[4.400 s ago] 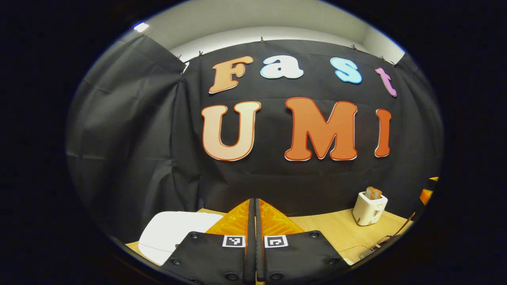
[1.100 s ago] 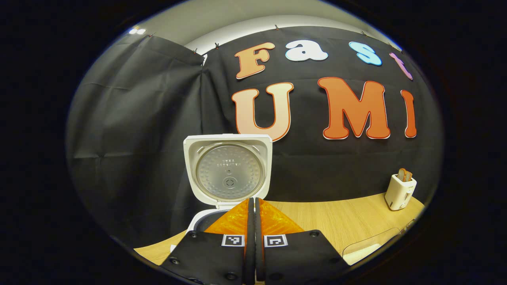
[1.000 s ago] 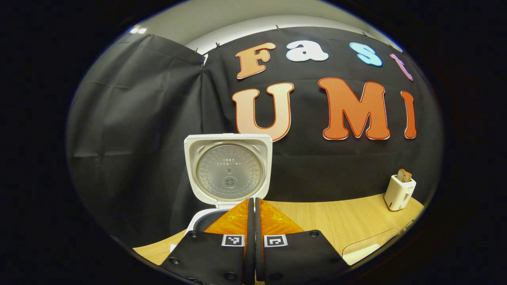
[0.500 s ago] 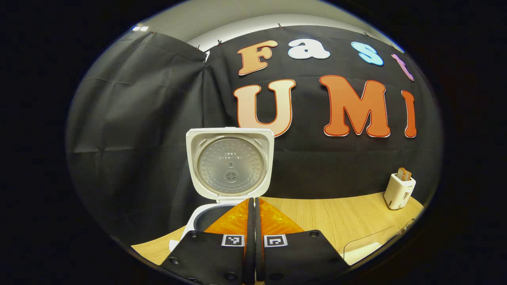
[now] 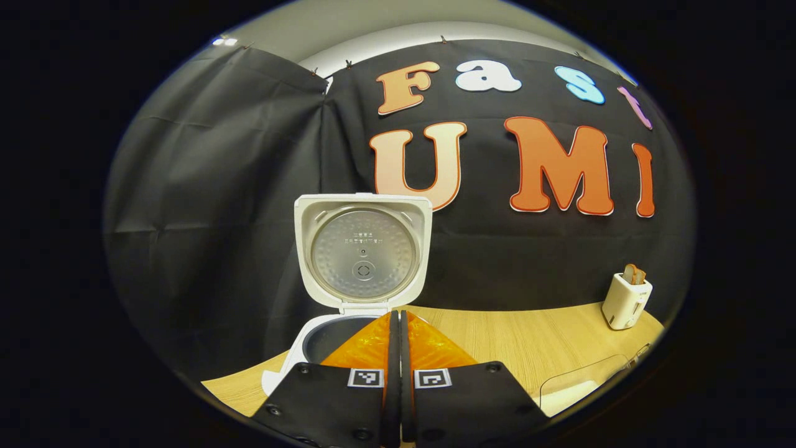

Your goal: Close the left gripper, press the button to open the rice cooker; take a wooden spoon from the chopstick holder with the right hand, scoop a spoonful of rice and pour it into the rice cooker, then put the wooden spoon back into the chopstick holder.

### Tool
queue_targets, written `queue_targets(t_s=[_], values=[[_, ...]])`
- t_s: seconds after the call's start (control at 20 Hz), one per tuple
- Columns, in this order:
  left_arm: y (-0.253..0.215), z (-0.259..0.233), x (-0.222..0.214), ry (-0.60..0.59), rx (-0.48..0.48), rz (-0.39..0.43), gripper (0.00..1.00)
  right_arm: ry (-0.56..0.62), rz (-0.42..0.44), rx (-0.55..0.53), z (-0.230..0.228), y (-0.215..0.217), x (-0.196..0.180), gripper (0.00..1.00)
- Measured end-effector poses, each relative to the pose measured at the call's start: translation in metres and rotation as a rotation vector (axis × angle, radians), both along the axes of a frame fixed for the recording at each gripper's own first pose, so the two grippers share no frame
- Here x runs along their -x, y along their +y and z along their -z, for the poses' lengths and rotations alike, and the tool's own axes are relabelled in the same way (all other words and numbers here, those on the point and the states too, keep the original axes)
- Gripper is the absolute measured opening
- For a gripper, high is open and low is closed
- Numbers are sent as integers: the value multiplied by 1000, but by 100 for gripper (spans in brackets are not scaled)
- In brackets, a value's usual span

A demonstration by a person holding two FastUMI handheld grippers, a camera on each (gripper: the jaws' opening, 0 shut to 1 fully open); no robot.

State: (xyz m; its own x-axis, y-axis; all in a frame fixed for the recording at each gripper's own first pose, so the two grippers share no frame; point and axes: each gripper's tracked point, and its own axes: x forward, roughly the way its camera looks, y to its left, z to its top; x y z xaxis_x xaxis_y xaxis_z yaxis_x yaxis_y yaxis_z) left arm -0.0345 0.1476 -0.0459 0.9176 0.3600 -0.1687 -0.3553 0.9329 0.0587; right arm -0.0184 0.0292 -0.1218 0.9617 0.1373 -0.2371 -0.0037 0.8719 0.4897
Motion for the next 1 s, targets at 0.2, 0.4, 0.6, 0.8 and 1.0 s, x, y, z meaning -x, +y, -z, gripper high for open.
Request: queue_targets(t_s=[0.2,0.4,0.6,0.8,1.0], values=[[5,1,4,0,1,-10,4,-36,-9,12,-22,6,-1,8],[9,4,6,-2,7,-18,4,-101,-1,58,-52,7,-4,8],[14,6,9,-6,1,-28,3,-175,-14,107,-86,17,-5,8],[17,8,10,-8,7,-33,4,-243,-62,135,-113,43,-5,8],[18,11,11,-8,11,-32,4,-290,-138,149,-132,81,-6,8]])
